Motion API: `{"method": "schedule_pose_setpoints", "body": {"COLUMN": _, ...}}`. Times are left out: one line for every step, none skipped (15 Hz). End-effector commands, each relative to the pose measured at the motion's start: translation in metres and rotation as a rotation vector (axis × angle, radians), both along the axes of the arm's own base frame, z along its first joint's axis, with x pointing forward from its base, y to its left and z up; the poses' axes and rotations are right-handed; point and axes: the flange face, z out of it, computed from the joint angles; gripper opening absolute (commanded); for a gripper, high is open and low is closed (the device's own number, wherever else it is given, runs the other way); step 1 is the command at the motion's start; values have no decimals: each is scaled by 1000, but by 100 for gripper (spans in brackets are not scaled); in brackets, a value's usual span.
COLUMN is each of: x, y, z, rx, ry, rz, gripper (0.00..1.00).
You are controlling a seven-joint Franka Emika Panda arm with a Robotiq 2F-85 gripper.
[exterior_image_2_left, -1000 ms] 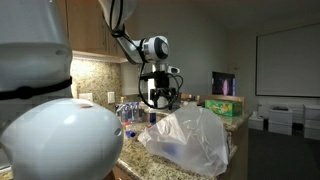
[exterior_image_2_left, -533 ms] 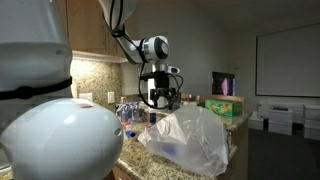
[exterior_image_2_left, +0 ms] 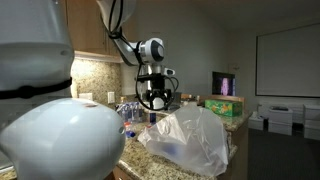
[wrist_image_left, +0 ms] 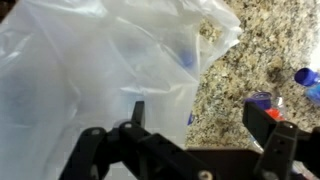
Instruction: Put two of the bottles on the counter in the plastic bag
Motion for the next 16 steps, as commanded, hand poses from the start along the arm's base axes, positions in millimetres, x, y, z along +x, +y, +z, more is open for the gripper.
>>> {"method": "schedule_pose_setpoints", "body": {"x": 1, "y": 43, "z": -8, "rx": 79, "ry": -32, "rz": 112, "gripper": 100}}
{"method": "schedule_pose_setpoints", "body": {"x": 0, "y": 59, "z": -11, "rx": 96, "ry": -46, "rz": 147, "gripper": 100}}
{"method": "schedule_pose_setpoints", "body": {"x": -2, "y": 76, "z": -12, "rx": 111, "ry": -50, "rz": 198, "gripper": 100}}
{"method": "schedule_pose_setpoints", "body": {"x": -5, "y": 92, "z": -15, "rx": 125, "ry": -62, "rz": 250, "gripper": 100}}
{"method": "schedule_pose_setpoints", "body": {"x": -8, "y": 111, "z": -19, "rx": 144, "ry": -60, "rz": 302, "gripper": 100}}
{"method": "schedule_pose_setpoints", "body": {"x": -10, "y": 127, "z": -23, "rx": 153, "ry": -62, "rz": 355, "gripper": 100}}
{"method": "schedule_pose_setpoints", "body": {"x": -13, "y": 144, "z": -28, "rx": 151, "ry": -62, "rz": 412, "gripper": 100}}
{"method": "schedule_pose_setpoints", "body": {"x": -15, "y": 157, "z": -32, "rx": 152, "ry": -60, "rz": 468, "gripper": 100}}
{"method": "schedule_pose_setpoints", "body": {"x": -17, "y": 171, "z": -38, "rx": 155, "ry": -55, "rz": 522, "gripper": 100}}
{"method": "schedule_pose_setpoints", "body": {"x": -18, "y": 182, "z": -45, "rx": 155, "ry": -52, "rz": 576, "gripper": 100}}
{"method": "schedule_pose_setpoints", "body": {"x": -19, "y": 190, "z": -51, "rx": 157, "ry": -44, "rz": 631, "gripper": 100}}
{"method": "schedule_pose_setpoints", "body": {"x": -18, "y": 195, "z": -58, "rx": 152, "ry": -34, "rz": 687, "gripper": 100}}
{"method": "schedule_pose_setpoints", "body": {"x": -17, "y": 198, "z": -64, "rx": 150, "ry": -21, "rz": 740, "gripper": 100}}
{"method": "schedule_pose_setpoints", "body": {"x": -16, "y": 200, "z": -71, "rx": 152, "ry": -7, "rz": 792, "gripper": 100}}
{"method": "schedule_pose_setpoints", "body": {"x": -15, "y": 201, "z": -77, "rx": 155, "ry": 7, "rz": 844, "gripper": 100}}
{"method": "schedule_pose_setpoints", "body": {"x": -14, "y": 202, "z": -82, "rx": 145, "ry": 14, "rz": 897, "gripper": 100}}
